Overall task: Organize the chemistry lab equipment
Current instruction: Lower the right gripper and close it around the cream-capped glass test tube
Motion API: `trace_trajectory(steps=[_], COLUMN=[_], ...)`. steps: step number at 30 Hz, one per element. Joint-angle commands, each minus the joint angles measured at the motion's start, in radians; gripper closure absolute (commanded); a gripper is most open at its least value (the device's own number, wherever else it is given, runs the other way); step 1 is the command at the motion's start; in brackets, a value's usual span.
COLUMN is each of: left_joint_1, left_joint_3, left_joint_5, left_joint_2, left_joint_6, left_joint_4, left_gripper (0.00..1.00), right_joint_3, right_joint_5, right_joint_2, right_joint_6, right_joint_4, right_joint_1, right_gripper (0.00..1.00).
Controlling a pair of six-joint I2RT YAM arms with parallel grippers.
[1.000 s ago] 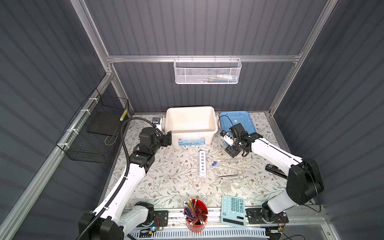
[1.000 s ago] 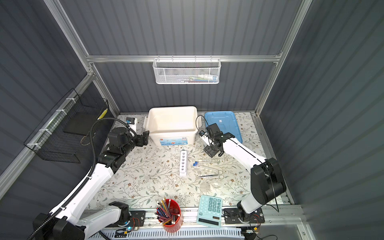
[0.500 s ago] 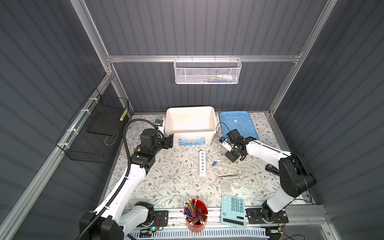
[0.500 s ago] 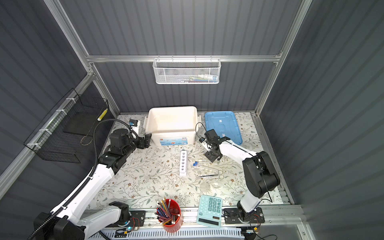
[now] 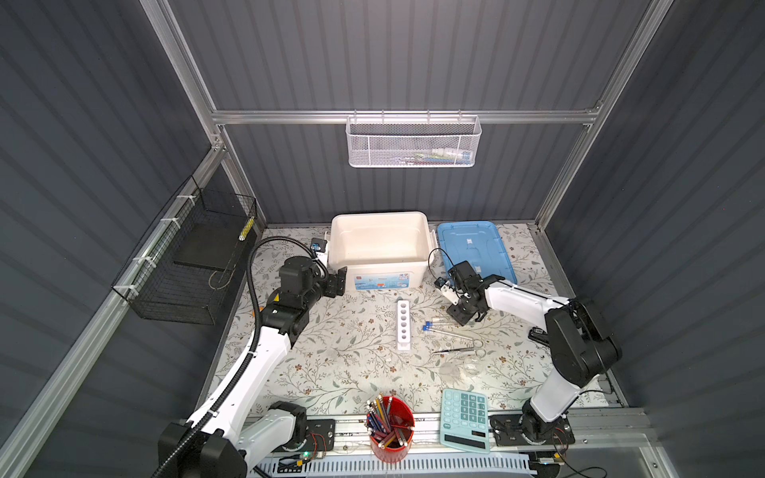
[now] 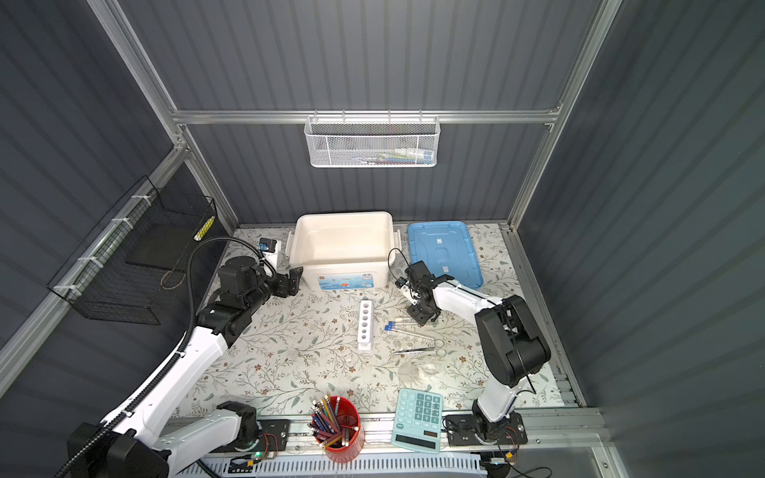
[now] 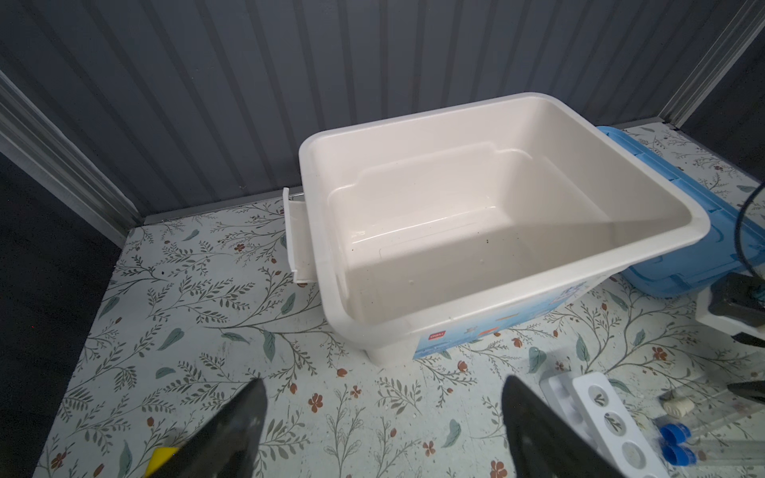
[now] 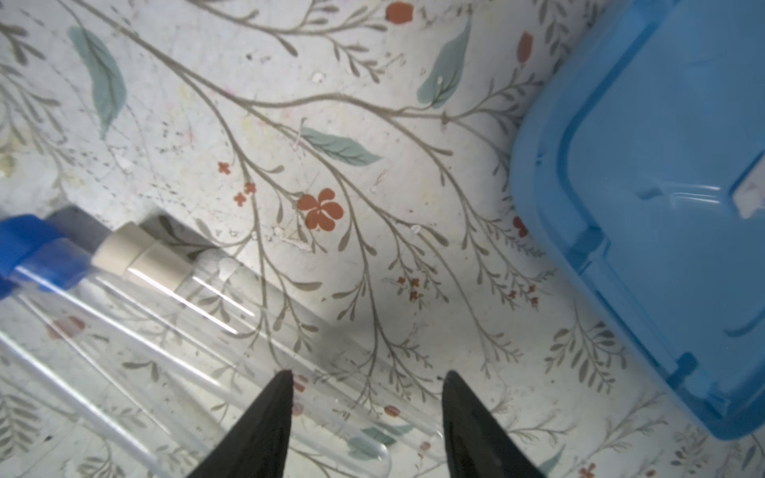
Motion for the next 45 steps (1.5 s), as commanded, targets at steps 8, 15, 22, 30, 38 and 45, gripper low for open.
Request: trace_trajectory(steps=[8, 15, 22, 30, 38, 45], left_joint_1=[0.004, 0.004, 0.004, 0.004, 0.004, 0.004], left_joint_3=[-0.009, -0.01, -0.01, -0.008, -0.009, -0.009], left_joint_5=[0.022, 0.021, 0.022, 0.023, 0.023, 0.028], left_joint_2=[-0.006, -0.01, -0.013, -0.015, -0.021, -0.024], left_joint_6=[0.024, 0.026, 0.029, 0.031, 0.031, 0.03], left_joint_4=[-0.009, -0.011, -0.011, -0.013, -0.014, -0.014], left_gripper=[0.11, 0.11, 0.11, 0.11, 0.11, 0.11], right_joint_3=[-0.021, -0.021, -0.014, 0.003, 0.005, -0.013], right_joint_5=[-0.007, -0.013, -0.028, -0.061, -0.064, -0.063], right_joint_2=[0.018, 0.033, 0.045, 0.061, 0.067, 0.058], right_joint_6=[0.009, 0.009, 0.007, 0.009, 0.018, 0.027], right_joint_4=[0.027, 0.038, 0.046, 0.009, -0.008, -0.002], right_joint_1=[0.005, 0.007, 0.006, 0.008, 0.012, 0.019], right_gripper=[0.42, 0.43, 0.44, 0.5, 0.54, 0.57])
